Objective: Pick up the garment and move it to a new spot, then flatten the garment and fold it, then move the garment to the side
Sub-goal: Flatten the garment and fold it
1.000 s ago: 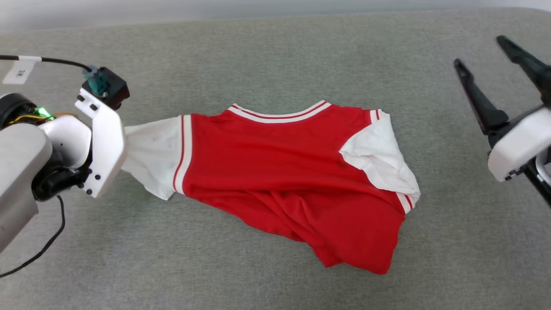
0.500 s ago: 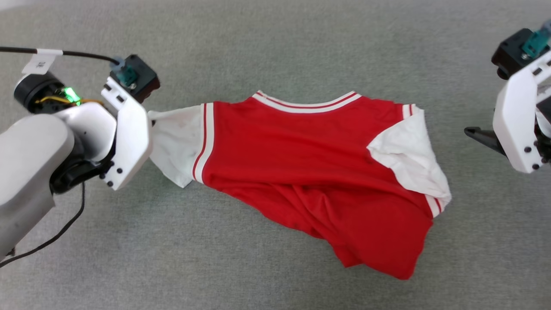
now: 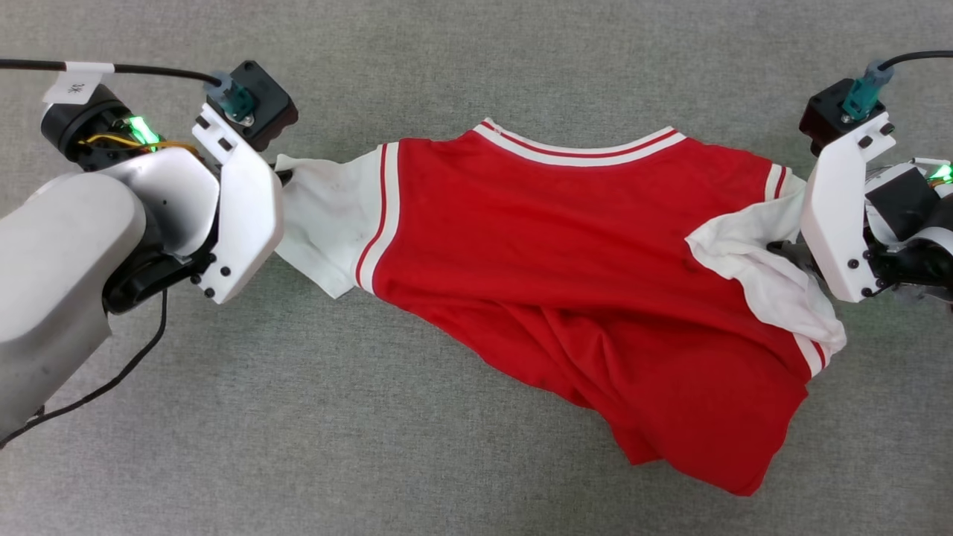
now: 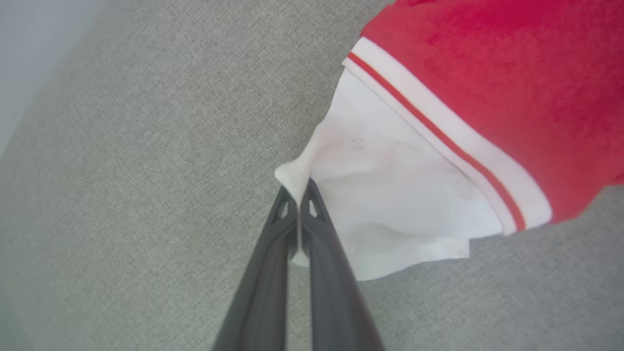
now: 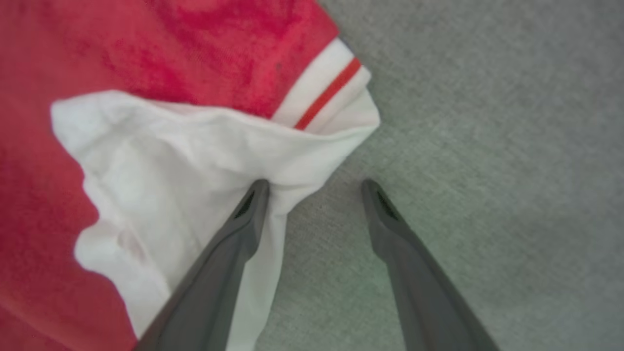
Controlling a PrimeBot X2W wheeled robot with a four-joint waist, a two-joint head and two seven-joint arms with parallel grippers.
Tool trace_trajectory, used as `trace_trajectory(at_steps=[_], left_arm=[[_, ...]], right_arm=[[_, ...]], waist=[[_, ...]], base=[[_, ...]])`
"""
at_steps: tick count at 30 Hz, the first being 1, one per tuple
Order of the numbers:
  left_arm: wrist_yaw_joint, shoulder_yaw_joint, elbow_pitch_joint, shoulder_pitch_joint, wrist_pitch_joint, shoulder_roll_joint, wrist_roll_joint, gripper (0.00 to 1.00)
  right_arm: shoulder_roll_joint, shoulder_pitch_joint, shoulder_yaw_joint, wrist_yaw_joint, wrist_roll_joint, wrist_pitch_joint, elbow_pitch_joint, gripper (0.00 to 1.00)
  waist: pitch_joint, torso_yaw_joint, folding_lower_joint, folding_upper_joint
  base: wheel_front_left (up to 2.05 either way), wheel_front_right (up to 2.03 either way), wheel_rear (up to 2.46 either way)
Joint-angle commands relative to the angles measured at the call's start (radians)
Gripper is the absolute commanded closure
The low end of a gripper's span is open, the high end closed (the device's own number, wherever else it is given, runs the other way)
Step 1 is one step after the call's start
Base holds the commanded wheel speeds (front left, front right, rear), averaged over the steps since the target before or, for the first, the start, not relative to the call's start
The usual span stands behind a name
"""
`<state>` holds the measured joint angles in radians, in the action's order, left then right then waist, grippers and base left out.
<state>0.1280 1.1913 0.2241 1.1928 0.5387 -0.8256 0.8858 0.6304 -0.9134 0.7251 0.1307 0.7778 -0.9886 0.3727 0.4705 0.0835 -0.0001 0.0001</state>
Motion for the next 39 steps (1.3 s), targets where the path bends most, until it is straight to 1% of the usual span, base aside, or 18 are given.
trace_trajectory(at_steps=[1, 3, 4, 6, 11, 13, 16, 18, 24, 26, 28, 30, 34, 39], left_arm=[[0.0, 0.002, 0.008, 0.007, -0.009, 0.002, 0.001, 1.0], [0.0, 0.007, 0.019, -0.002, -0.018, 0.004, 0.005, 1.0], [0.0, 0.007, 0.019, -0.002, -0.018, 0.004, 0.005, 1.0], [0.0, 0.01, 0.03, -0.014, -0.031, 0.004, 0.007, 1.0], [-0.001, 0.0, 0.045, -0.023, -0.081, -0.001, 0.007, 1.0], [-0.006, -0.009, 0.043, -0.026, -0.106, -0.005, 0.007, 1.0], [-0.018, -0.031, 0.024, -0.02, -0.152, -0.01, 0.006, 1.0], [-0.033, -0.05, 0.009, -0.006, -0.18, -0.018, 0.003, 1.0], [-0.062, -0.093, -0.054, 0.032, -0.221, -0.033, 0.001, 1.0], [-0.067, -0.105, -0.067, 0.05, -0.23, -0.037, -0.008, 1.0], [-0.069, -0.117, -0.068, 0.072, -0.24, -0.029, -0.016, 1.0], [-0.077, -0.132, -0.058, 0.103, -0.257, -0.018, -0.03, 1.0], [-0.087, -0.16, -0.012, 0.183, -0.287, 0.023, -0.066, 1.0], [-0.094, -0.203, 0.076, 0.322, -0.333, 0.094, -0.109, 1.0]], right_arm=[[-0.033, 0.078, 0.062, 0.0, 0.016, 0.015, 0.048, 1.0], [-0.029, 0.06, 0.061, 0.0, 0.025, 0.054, 0.055, 1.0], [-0.029, 0.06, 0.061, 0.0, 0.025, 0.054, 0.055, 1.0], [-0.019, 0.029, 0.052, 0.0, 0.029, 0.108, 0.05, 1.0], [0.047, -0.031, 0.084, 0.0, 0.028, 0.244, -0.018, 1.0], [0.077, -0.032, 0.103, 0.0, 0.034, 0.294, -0.048, 1.0], [0.12, -0.04, 0.101, -0.001, 0.036, 0.382, -0.086, 1.0], [0.145, -0.044, 0.098, -0.001, 0.035, 0.426, -0.106, 1.0], [0.189, -0.065, 0.044, -0.001, 0.036, 0.516, -0.169, 1.0], [0.193, -0.075, 0.014, -0.001, 0.026, 0.534, -0.182, 1.0], [0.196, -0.094, -0.016, -0.001, 0.005, 0.547, -0.192, 1.0], [0.184, -0.12, -0.051, -0.001, -0.017, 0.555, -0.193, 1.0], [0.14, -0.195, -0.121, -0.001, -0.08, 0.545, -0.166, 1.0], [0.063, -0.356, -0.185, -0.001, -0.193, 0.526, -0.1, 1.0]], waist=[[0.001, -0.002, 0.0001, -0.0001], [-0.01, -0.008, 0.0001, -0.0001], [-0.01, -0.008, 0.0001, -0.0001], [-0.032, -0.018, 0.0001, -0.0001], [-0.106, -0.042, 0.0001, -0.0001], [-0.137, -0.051, 0.0001, -0.0001], [-0.175, -0.061, 0.0001, -0.0001], [-0.196, -0.066, 0.0001, -0.0001], [-0.243, -0.085, 0.0001, -0.0001], [-0.247, -0.089, 0.0001, -0.0001], [-0.245, -0.093, 0.0001, -0.0001], [-0.234, -0.097, 0.0001, -0.0001], [-0.194, -0.102, 0.0001, -0.0001], [-0.114, -0.101, 0.0001, -0.0001]], base=[[0.0, 0.0, 0.0], [0.0, 0.0, 0.0], [0.0, 0.0, 0.0], [0.0, 0.0, 0.0], [0.0, 0.0, 0.0], [0.0, 0.0, 0.0], [0.0, 0.0, 0.0], [0.0, 0.0, 0.0], [0.0, 0.0, 0.0], [0.0, 0.0, 0.0], [0.0, 0.0, 0.0], [0.0, 0.0, 0.0], [0.0, 0.0, 0.0], [0.0, 0.0, 0.0]])
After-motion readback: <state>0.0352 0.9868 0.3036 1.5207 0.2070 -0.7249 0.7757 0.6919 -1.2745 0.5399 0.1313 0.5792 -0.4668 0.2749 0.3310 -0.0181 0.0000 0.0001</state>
